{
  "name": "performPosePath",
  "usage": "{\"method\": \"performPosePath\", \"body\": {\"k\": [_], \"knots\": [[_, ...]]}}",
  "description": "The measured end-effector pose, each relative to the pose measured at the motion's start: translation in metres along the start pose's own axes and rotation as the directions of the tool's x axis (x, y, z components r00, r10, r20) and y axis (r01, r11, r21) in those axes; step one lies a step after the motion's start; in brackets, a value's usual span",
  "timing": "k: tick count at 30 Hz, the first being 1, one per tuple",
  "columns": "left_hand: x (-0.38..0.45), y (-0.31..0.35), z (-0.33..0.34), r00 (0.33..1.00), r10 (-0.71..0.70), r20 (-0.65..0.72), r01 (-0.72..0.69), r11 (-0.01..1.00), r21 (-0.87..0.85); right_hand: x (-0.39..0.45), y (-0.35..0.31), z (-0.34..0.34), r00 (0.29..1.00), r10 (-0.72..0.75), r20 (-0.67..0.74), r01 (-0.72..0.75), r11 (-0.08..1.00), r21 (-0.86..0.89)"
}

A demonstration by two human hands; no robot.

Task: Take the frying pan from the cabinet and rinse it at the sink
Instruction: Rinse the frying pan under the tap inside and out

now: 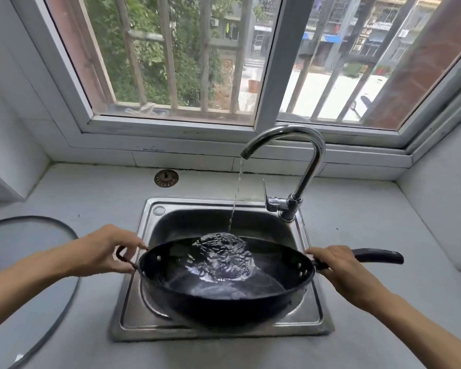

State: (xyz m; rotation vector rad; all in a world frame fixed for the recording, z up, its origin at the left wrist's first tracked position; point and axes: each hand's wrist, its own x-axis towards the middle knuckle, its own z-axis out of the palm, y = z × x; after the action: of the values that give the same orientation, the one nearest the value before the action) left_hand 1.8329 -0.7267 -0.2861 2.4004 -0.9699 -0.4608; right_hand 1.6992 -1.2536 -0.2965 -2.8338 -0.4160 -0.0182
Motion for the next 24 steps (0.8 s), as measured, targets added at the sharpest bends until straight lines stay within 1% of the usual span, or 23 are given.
{"method": "performPosePath", "body": {"k": [2, 3, 5, 9, 12, 14, 16, 18, 21, 24], "knots": [[0.000, -0.004, -0.001, 0.991, 0.072, -0.111, -0.073, 0.997, -0.006, 0.000, -0.001, -0.006, 0.998, 0.037, 0.048, -0.039, 0.999, 0.032], [0.001, -0.005, -0.001, 0.982, 0.097, -0.159, -0.099, 0.995, 0.001, 0.001, -0.003, -0.009, 0.998, 0.031, 0.048, -0.032, 0.999, 0.026], [0.000, -0.009, 0.001, 0.960, 0.134, -0.245, -0.130, 0.991, 0.034, 0.003, -0.009, -0.014, 1.000, -0.023, -0.002, 0.023, 0.999, -0.026], [-0.008, -0.019, 0.008, 0.933, 0.154, -0.325, -0.106, 0.981, 0.160, 0.010, -0.010, -0.017, 0.983, -0.177, -0.049, 0.168, 0.975, -0.146], [-0.012, -0.019, 0.010, 0.904, 0.173, -0.391, -0.082, 0.968, 0.238, 0.014, -0.004, -0.016, 0.969, -0.239, -0.068, 0.224, 0.957, -0.182], [-0.012, -0.016, 0.009, 0.890, 0.182, -0.419, -0.077, 0.964, 0.256, 0.015, -0.002, -0.015, 0.960, -0.266, -0.089, 0.244, 0.948, -0.203], [-0.012, -0.014, 0.007, 0.884, 0.169, -0.436, -0.076, 0.972, 0.223, 0.018, -0.002, -0.017, 0.954, -0.260, -0.148, 0.228, 0.952, -0.205], [-0.011, -0.013, 0.005, 0.880, 0.124, -0.459, -0.062, 0.987, 0.148, 0.021, -0.002, -0.019, 0.959, -0.212, -0.189, 0.183, 0.970, -0.159], [-0.006, -0.011, 0.004, 0.854, 0.061, -0.516, -0.052, 0.998, 0.033, 0.020, -0.001, -0.022, 0.969, -0.204, -0.138, 0.185, 0.973, -0.141], [0.001, -0.009, 0.001, 0.820, 0.024, -0.572, -0.049, 0.998, -0.029, 0.017, 0.000, -0.019, 0.976, -0.209, -0.055, 0.197, 0.967, -0.164]]}}
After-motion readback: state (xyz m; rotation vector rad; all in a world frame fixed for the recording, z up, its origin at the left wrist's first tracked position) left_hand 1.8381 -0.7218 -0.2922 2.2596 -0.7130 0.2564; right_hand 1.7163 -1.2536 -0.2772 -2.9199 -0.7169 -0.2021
